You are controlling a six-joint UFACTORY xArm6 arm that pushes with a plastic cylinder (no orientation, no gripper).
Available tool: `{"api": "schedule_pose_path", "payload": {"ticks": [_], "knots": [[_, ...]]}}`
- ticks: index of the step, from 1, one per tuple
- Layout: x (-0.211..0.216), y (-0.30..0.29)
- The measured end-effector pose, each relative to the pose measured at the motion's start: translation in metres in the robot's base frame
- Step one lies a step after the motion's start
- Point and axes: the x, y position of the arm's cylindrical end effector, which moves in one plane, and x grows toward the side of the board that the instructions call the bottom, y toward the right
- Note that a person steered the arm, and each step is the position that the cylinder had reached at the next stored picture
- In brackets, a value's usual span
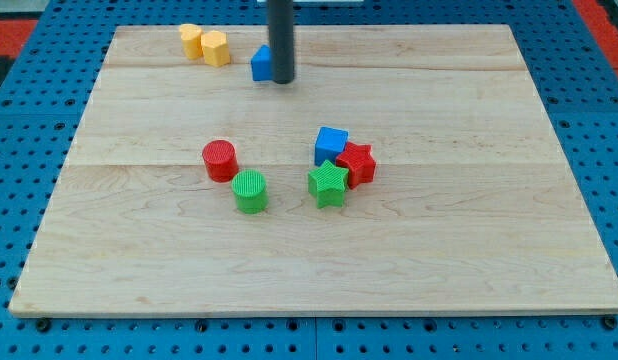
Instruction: Point your arm at red star
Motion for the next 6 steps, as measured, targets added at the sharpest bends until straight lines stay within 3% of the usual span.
{"api": "schedule_pose_path", "payload": {"ticks": [2,3,4,5,6], "knots": [[-0.021,-0.031],[0.027,0.02],[0.076,0.135],[0.156,0.206],[0.179,0.151]]}}
